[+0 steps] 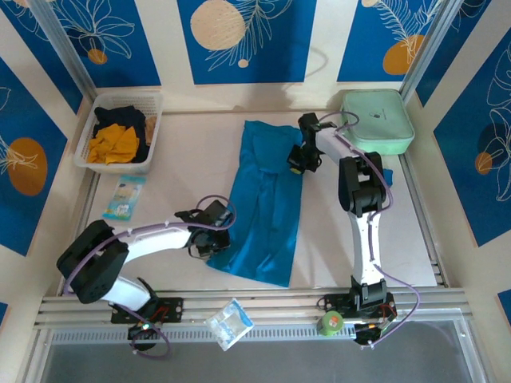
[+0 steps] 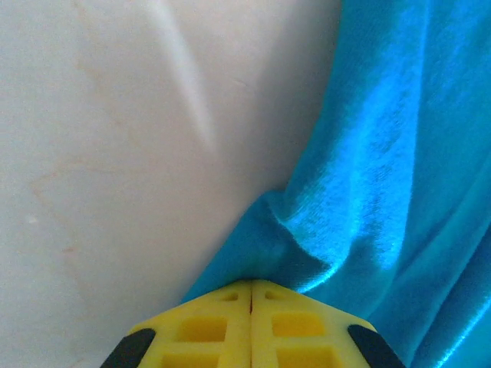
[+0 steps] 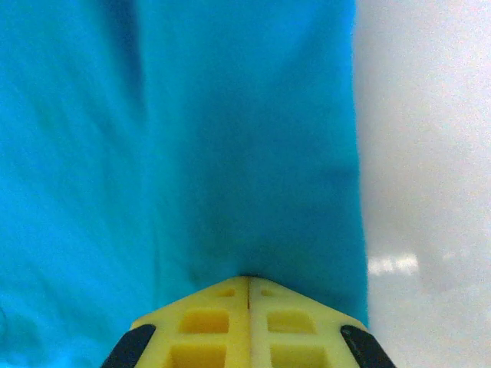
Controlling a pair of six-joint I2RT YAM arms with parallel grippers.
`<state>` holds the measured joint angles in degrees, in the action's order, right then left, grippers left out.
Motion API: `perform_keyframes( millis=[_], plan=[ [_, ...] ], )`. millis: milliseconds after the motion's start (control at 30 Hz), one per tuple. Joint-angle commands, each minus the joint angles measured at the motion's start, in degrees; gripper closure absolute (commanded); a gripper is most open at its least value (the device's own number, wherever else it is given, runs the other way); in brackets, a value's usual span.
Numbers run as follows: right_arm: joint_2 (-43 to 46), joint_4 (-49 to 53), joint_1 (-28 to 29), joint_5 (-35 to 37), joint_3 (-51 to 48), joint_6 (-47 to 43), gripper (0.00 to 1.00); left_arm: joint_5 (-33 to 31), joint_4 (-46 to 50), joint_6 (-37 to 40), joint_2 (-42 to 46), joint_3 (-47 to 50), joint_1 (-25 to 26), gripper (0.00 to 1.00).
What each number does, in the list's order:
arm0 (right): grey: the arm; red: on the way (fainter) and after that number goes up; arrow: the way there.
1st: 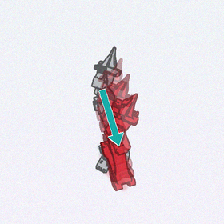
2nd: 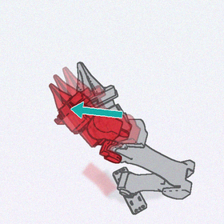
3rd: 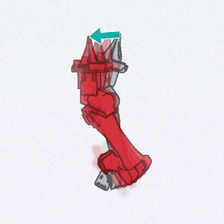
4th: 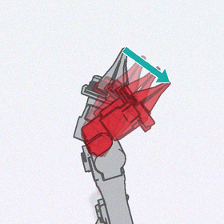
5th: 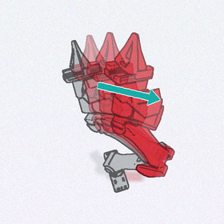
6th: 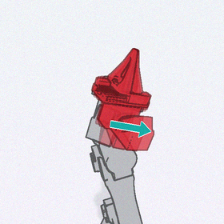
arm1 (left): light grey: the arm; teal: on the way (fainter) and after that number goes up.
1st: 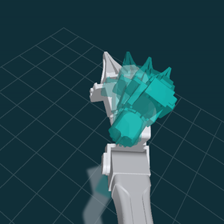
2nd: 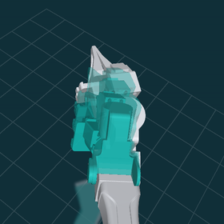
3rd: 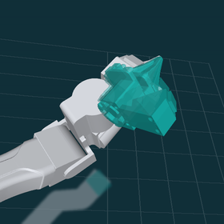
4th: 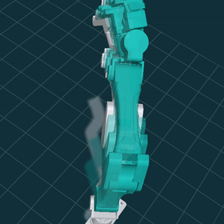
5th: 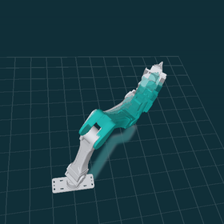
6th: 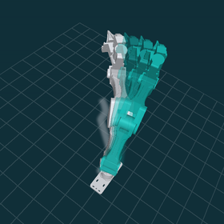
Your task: Fold and stack the t-shirts
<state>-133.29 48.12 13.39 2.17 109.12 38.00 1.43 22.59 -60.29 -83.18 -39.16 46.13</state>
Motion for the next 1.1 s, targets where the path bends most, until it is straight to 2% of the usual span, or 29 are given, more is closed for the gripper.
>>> perform_keyframes(
  millis=[0,133,267,400,533,700,800,900,933,1000,1067],
  plan=[
    [-4.77,4.50,0.28,1.17,4.96,-1.10,1.00,-0.01,4.60,-5.24,-0.82,4.65,1.33,0.94],
    [-9.64,7.87,0.20,0.61,11.61,-2.55,1.00,-1.19,2.29,-10.52,1.24,7.78,1.82,0.97],
    [-12.43,9.44,0.19,0.02,15.95,-3.14,1.00,-3.82,1.41,-12.93,3.75,8.03,1.79,0.97],
    [-12.81,9.90,0.24,-0.71,16.98,-3.50,1.00,-5.59,1.73,-12.09,4.63,5.28,1.79,0.90],
    [-10.34,8.65,0.33,-1.63,16.67,-6.05,1.00,-6.90,2.45,-7.22,4.32,-0.29,1.83,0.80],
    [-1.82,6.20,-0.30,-2.78,16.66,-11.84,1.00,-11.06,3.93,3.42,4.15,-11.50,1.71,0.62],
    [6.94,4.09,-0.32,-3.85,14.34,-17.16,0.91,-14.92,5.06,12.22,4.72,-19.33,1.62,0.52],
    [17.92,0.78,-0.10,-4.69,8.26,-23.27,0.81,-18.20,5.71,25.29,5.66,-26.97,1.33,0.34],
    [22.05,-0.72,0.12,-4.93,5.55,-25.63,0.78,-19.41,6.07,30.24,5.91,-29.72,1.11,0.25],
    [29.79,-2.98,0.48,-5.30,0.39,-30.31,0.73,-20.61,5.58,40.56,6.39,-34.30,0.76,0.01],
    [38.33,-5.58,1.30,-5.34,-5.58,-35.66,0.67,-22.06,4.23,51.68,6.83,-37.79,0.41,0.00]
  ],
)
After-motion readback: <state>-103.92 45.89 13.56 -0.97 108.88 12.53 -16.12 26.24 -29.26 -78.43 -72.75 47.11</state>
